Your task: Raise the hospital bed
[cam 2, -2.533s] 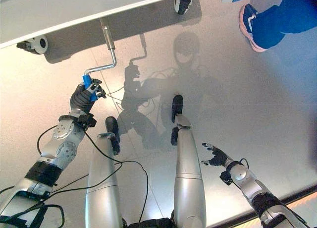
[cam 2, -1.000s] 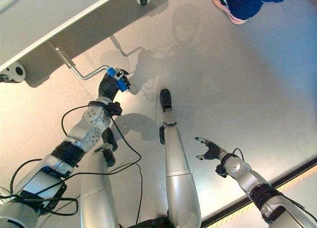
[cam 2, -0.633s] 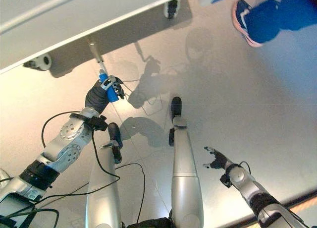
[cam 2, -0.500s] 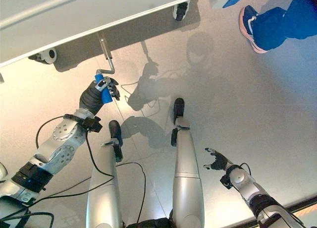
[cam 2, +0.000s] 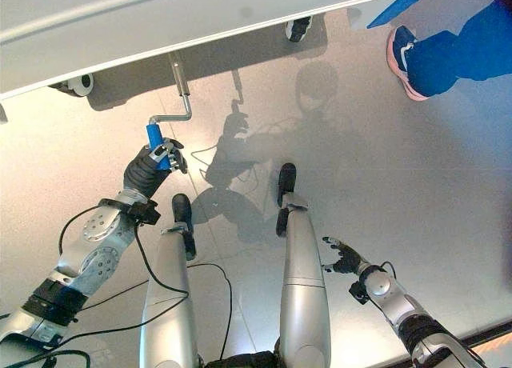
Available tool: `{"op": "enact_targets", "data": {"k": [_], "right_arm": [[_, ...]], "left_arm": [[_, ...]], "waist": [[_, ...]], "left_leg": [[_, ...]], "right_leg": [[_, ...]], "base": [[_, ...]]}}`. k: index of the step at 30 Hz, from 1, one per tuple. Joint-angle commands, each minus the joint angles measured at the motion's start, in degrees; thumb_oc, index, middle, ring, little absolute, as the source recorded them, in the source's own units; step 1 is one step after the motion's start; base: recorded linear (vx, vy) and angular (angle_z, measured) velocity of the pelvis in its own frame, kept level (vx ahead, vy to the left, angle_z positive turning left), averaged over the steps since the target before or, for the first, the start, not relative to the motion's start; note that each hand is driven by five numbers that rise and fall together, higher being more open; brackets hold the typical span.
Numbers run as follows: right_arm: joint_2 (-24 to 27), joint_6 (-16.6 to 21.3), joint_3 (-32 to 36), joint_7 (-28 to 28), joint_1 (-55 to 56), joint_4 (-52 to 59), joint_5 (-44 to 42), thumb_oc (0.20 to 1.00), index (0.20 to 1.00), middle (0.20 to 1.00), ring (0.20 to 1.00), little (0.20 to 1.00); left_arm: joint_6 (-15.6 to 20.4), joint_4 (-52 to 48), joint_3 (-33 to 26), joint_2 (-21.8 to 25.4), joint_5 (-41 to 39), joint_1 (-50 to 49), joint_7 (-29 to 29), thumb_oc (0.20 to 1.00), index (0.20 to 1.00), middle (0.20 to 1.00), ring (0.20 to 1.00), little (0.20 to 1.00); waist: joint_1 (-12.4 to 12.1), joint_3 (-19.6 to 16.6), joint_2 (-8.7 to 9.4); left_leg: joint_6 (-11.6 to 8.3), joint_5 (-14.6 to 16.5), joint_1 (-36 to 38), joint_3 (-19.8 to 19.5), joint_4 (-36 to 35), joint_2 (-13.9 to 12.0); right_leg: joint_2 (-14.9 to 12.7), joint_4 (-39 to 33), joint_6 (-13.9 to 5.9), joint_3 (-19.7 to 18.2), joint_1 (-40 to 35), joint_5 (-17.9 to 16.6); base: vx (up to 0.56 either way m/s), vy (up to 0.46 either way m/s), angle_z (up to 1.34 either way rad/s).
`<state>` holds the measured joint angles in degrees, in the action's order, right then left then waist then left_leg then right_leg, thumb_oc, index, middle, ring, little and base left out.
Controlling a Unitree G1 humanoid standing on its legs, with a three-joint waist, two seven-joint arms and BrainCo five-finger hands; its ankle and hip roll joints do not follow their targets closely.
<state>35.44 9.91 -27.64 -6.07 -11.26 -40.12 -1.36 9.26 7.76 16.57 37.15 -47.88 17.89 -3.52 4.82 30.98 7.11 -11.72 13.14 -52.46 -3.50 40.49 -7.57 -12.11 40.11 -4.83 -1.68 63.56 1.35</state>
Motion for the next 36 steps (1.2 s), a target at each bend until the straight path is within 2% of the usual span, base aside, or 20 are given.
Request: {"op": "enact_targets", "data": {"k": [1, 10, 12, 13, 16, 29, 36], "right_arm": [[2.9, 0.6, -0.9, -0.5, 4.4, -0.3, -1.7, 1.0, 1.0, 1.0, 1.0, 1.0], [3.1, 0.3, -3.2, -0.3, 2.2, 2.2, -2.7, 1.0, 1.0, 1.0, 1.0, 1.0], [3.1, 0.3, -3.2, -0.3, 2.2, 2.2, -2.7, 1.0, 1.0, 1.0, 1.0, 1.0], [3.4, 0.3, -3.8, -0.7, 2.5, 3.4, -2.9, 1.0, 1.0, 1.0, 1.0, 1.0], [3.3, 0.3, -4.4, -1.1, 2.5, 4.1, -3.7, 1.0, 1.0, 1.0, 1.0, 1.0], [3.0, 0.2, -8.8, -1.8, 0.9, 5.9, -6.0, 1.0, 1.0, 1.0, 1.0, 1.0], [3.2, 0.2, -9.8, -1.7, 0.5, 5.8, -6.2, 1.0, 1.0, 1.0, 1.0, 1.0]], "left_arm": [[7.6, -3.7, -8.7, 5.8, 6.9, -7.2, -3.3, 0.2, 0.2, 0.2, 0.2, 0.2], [7.5, 10.2, -8.2, 1.5, 7.9, 2.6, -7.7, 0.2, 0.2, 0.2, 0.2, 0.2], [7.6, 10.4, -8.1, 1.5, 7.9, 2.7, -7.7, 0.2, 0.2, 0.2, 0.2, 0.2], [6.7, 13.7, -7.3, 1.9, 8.7, 5.8, -8.5, 0.2, 0.2, 0.2, 0.2, 0.2], [6.0, 20.2, -5.4, 1.9, 9.1, 10.8, -9.2, 0.2, 0.2, 0.2, 0.2, 0.2], [1.8, 45.1, 0.6, -1.6, 11.0, 25.4, -8.3, 0.2, 0.2, 0.2, 0.2, 0.2], [1.8, 46.8, 1.3, -4.2, 11.6, 26.2, -8.3, 0.2, 0.2, 0.2, 0.2, 0.2]], "waist": [[-1.1, -1.2, 1.66], [1.6, -1.2, 5.51], [1.6, -1.2, 5.53], [2.6, -1.2, 6.23], [3.5, -1.2, 7.19], [7.0, -1.2, 10.79], [7.9, -1.2, 11.77]], "left_leg": [[4.34, -3.1, -2.8, -0.4, 1.9, 0.1], [4.82, -1.5, -8.6, -0.5, 10.1, 0.3], [4.83, -1.5, -8.7, -0.5, 10.1, 0.3], [4.75, -1.4, -9.9, -0.2, 12.4, 0.4], [4.59, -1.3, -11.0, 0.3, 14.1, 0.2], [3.99, -1.4, -10.6, 1.8, 15.8, -0.9], [3.83, -2.0, -9.1, 2.5, 14.7, -2.0]], "right_leg": [[-2.8, -3.0, -6.23, -6.1, -0.4, 0.0], [-1.3, -0.4, -6.49, -8.6, 4.8, -1.2], [-1.3, -0.3, -6.51, -8.6, 4.9, -1.2], [-1.0, 0.8, -6.66, -9.4, 6.0, -1.7], [-0.9, 1.3, -6.96, -10.4, 7.0, -2.2], [0.7, 3.0, -6.99, -12.4, 8.3, -2.6], [1.6, 3.2, -6.99, -12.7, 8.2, -3.0]], "base": [[0.08, 0.093, 0.0], [0.0, 0.068, -0.08], [0.02, 0.052, -0.1], [0.02, 0.072, -0.09], [0.02, 0.05, -0.08], [0.01, -0.006, -0.08], [0.0, -0.042, -0.08]]}}
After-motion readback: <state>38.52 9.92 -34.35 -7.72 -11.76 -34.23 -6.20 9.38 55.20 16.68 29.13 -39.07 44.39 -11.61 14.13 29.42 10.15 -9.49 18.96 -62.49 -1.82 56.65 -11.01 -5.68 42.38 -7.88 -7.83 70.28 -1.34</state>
